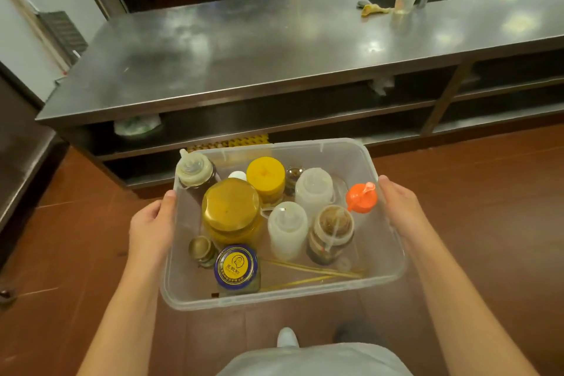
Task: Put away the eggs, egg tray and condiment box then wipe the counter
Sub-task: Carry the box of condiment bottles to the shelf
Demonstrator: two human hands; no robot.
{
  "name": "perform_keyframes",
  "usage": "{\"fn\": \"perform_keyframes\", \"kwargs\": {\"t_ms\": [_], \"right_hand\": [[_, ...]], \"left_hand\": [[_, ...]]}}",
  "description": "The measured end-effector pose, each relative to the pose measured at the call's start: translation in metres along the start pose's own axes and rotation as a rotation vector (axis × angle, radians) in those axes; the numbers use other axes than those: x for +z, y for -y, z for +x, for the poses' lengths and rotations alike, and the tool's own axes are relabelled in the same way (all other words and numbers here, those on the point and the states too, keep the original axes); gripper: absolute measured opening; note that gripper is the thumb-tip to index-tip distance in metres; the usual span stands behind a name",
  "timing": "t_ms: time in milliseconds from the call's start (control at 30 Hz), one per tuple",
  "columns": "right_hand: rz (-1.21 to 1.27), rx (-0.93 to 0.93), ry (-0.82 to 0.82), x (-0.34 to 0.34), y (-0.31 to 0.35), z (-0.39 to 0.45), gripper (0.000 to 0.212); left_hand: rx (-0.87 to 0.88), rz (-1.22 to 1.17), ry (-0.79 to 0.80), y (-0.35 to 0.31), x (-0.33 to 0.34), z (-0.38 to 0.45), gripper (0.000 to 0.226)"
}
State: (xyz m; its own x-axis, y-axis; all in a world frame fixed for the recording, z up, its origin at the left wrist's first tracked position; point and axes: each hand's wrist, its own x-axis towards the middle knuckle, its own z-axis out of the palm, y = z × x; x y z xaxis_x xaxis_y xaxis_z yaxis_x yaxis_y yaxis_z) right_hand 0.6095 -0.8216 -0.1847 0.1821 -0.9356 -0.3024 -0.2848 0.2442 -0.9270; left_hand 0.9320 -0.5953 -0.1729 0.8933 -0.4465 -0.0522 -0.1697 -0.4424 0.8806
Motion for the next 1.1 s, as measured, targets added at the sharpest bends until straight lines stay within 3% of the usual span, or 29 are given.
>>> {"fn": "perform_keyframes", "kwargs": {"t_ms": [133,367,700,833,1100], "right_hand": [[-0.016,0.026,0.025,0.012,0.01,0.049,0.057],[0.019,0.022,0.056,0.033,0.026,0.16,0.057],[-0.03,0.039,0.228,0.057,0.054,0.321,0.041],[-0.047,0.027,0.232,0.068,0.059,0.364,0.047],[-0.072,0.012,0.191,0.101,0.058,0.411,0.041]], "left_hand": [[-0.01,0.008,0.006,-0.01,0.025,0.043,0.055],[-0.045,0.015,-0.027,-0.022,0.09,0.113,0.053],[-0.094,0.032,-0.147,-0.041,0.194,0.193,0.05],[-0.098,0.047,-0.16,-0.047,0.216,0.218,0.049],[-0.114,0.059,-0.104,-0.035,0.242,0.275,0.05]]}}
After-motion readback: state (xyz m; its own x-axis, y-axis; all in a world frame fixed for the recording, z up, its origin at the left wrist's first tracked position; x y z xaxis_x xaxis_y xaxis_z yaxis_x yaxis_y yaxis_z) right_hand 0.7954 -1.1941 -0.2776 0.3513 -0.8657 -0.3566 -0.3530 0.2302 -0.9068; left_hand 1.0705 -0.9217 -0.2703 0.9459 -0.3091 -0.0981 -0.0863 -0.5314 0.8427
